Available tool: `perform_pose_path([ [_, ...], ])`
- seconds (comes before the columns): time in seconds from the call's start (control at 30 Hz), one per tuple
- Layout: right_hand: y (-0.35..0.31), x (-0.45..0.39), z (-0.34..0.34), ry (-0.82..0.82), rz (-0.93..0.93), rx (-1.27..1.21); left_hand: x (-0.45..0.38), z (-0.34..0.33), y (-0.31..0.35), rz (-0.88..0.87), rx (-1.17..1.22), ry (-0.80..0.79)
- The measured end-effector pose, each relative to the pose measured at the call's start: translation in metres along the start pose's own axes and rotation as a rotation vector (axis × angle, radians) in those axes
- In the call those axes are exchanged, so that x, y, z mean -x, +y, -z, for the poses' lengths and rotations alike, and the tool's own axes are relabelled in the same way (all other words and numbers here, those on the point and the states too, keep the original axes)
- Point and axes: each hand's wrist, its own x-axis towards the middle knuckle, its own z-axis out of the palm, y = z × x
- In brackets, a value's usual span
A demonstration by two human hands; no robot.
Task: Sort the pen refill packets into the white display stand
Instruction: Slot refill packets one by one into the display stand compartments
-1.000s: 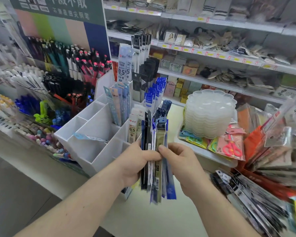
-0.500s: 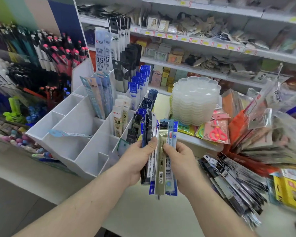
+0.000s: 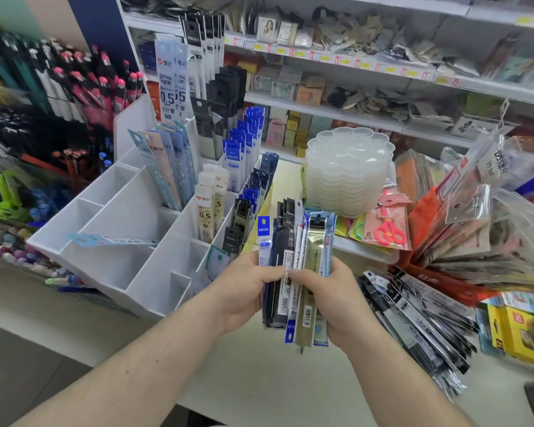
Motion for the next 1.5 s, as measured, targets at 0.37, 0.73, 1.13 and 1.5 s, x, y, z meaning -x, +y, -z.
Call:
perform_pose_path([
  [0.37, -0.006, -0.001, 0.006, -0.079, -0.038, -0.142, 0.001, 0.002, 0.009, -0.006, -0.006, 0.073],
  [0.73, -0.007, 0.001, 0.007, -0.078, 0.021, -0.084, 0.006, 0.001, 0.011, -0.041, -0.030, 0.121],
  [1.13, -0.007, 0.001, 0.010, -0.064, -0.013, -0.167, 0.013, -0.004, 0.015, -0.172, -0.028, 0.259],
  [1.5, -0.004, 0.005, 0.002, -0.085, 0.095, -0.094, 0.018, -0.013, 0.012, -0.170, -0.098, 0.220],
])
